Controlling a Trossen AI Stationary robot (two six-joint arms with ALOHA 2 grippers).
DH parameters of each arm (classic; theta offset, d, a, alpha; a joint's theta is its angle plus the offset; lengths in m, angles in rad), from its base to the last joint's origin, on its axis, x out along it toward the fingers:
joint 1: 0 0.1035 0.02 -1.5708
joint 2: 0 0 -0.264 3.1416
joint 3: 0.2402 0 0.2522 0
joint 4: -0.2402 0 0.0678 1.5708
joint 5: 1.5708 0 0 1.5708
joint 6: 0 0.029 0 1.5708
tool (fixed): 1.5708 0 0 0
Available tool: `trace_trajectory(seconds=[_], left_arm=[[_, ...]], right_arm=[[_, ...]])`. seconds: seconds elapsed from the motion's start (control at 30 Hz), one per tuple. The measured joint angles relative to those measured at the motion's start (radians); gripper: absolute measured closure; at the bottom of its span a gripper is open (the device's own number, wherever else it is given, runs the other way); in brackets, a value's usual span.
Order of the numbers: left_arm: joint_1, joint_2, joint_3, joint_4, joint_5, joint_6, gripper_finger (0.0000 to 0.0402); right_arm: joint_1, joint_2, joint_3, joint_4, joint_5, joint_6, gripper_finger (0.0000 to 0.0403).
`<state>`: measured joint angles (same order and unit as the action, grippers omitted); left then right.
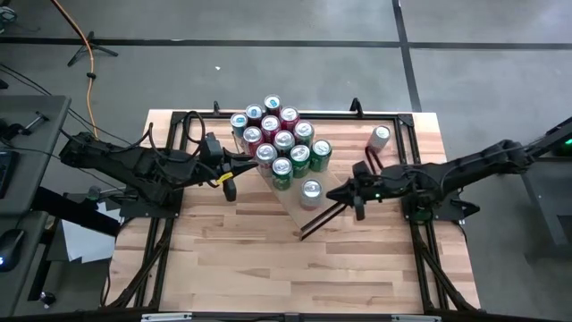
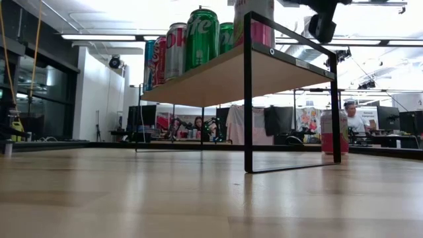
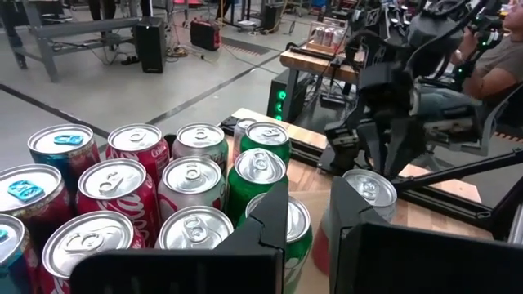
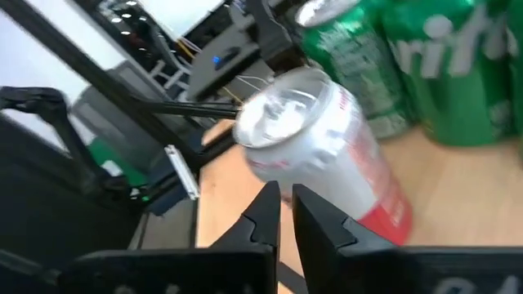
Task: Place canned beverage on shelf
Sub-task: Put the bottom pink soda can on the shelf
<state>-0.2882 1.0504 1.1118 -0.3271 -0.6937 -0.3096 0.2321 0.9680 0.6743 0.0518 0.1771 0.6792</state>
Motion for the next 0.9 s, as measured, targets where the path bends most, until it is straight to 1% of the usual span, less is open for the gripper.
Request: trace_trajectory(seconds=[0.07, 0.17, 0.23, 0.33, 0.53, 0.7, 0.9], left_arm=[[0.0, 0.0, 0.0, 0.0, 0.0, 0.0, 0.0401], [0.0, 0.0, 0.0, -0.01, -0.007, -0.001, 0.0401], [0.0, 0.0, 0.0, -0.02, -0.017, 0.0, 0.0401], [0.0, 0.0, 0.0, -0.021, -0.027, 0.0, 0.0401], [0.0, 0.0, 0.0, -0.024, -0.029, 0.006, 0.0401], [0.0, 0.0, 0.0, -0.029, -0.029, 0.007, 0.0401], [0.0, 0.0, 0.0, -0.047, -0.027, 0.007, 0.0401]], right_arm=[[-0.003, 0.016, 0.0, -0.017, 0.011, 0.019, 0.038], [-0.003, 0.051, 0.0, -0.021, 0.015, 0.021, 0.0398], [-0.003, 0.082, 0.015, -0.046, 0.017, 0.021, 0.0397], [-0.003, 0.124, 0.062, -0.091, 0.021, 0.003, 0.0401], [-0.009, 0.2, 0.162, -0.203, 0.082, -0.052, 0.0402], [-0.035, 0.242, 0.204, -0.229, 0.109, -0.076, 0.0402], [-0.061, 0.258, 0.221, -0.219, 0.107, -0.084, 0.0403]])
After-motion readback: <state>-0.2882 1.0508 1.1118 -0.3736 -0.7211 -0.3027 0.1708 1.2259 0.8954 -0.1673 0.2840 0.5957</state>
